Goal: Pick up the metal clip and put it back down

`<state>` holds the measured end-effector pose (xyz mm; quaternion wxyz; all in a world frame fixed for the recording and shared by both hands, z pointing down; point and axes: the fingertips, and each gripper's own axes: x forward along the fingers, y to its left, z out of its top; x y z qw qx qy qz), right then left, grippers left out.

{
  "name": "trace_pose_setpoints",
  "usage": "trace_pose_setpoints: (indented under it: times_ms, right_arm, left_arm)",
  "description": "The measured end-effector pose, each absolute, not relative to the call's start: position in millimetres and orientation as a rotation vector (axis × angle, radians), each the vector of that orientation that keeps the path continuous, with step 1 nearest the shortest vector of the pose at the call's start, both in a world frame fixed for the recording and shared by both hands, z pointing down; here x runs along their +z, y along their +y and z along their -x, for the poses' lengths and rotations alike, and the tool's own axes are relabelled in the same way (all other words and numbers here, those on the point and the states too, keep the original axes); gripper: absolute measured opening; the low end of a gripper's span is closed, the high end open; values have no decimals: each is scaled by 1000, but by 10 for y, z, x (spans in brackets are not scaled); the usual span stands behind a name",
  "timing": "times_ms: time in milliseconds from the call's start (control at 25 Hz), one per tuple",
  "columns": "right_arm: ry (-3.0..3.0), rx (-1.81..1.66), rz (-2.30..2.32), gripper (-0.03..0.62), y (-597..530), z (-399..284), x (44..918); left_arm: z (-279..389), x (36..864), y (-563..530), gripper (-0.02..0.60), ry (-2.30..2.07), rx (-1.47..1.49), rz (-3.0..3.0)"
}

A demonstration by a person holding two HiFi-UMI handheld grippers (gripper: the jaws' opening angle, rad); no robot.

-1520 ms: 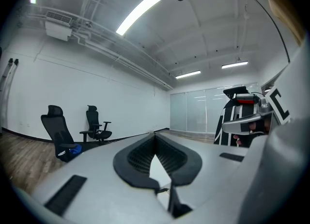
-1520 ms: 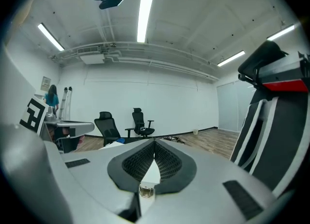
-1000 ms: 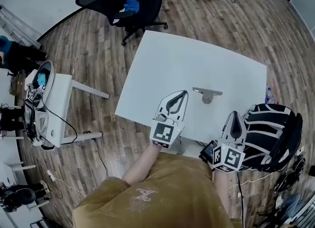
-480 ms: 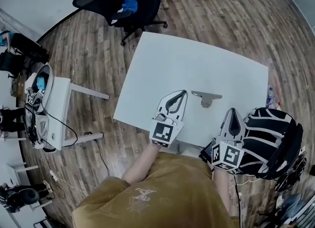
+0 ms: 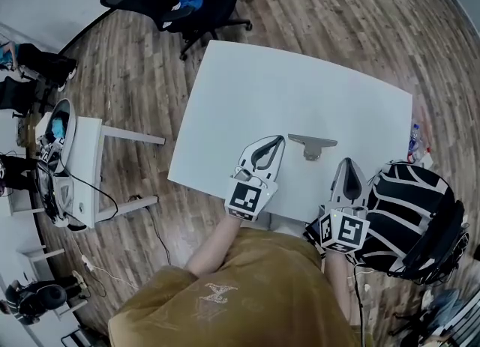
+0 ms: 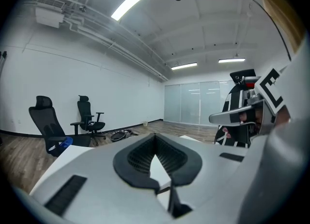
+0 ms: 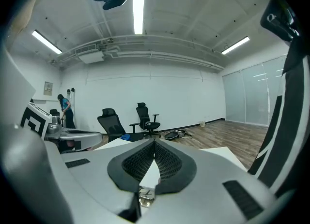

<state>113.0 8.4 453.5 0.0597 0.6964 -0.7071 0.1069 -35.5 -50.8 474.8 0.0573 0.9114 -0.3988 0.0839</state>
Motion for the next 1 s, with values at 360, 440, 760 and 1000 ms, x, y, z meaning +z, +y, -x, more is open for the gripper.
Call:
trace_pose_setpoints:
  times_ms: [360, 440, 760, 1000]
  right_arm:
    - [-2127, 428, -2091, 8, -9, -1218, 4772]
    - [-2124, 444, -2080, 8, -39, -1233, 4833]
    - [-2161, 562, -2056, 8, -118, -1209, 5034]
    - [-2150, 653, -1962, 8, -175, -1115, 5287]
  left_arm:
    - [286, 5039, -614, 6, -1198, 327, -2713]
    - [263, 5102, -641, 5, -1192, 344, -2702]
    - [297, 5397, -718, 5, -1253, 444, -2637]
    - [296, 5661, -706, 6, -1204, 503, -2556]
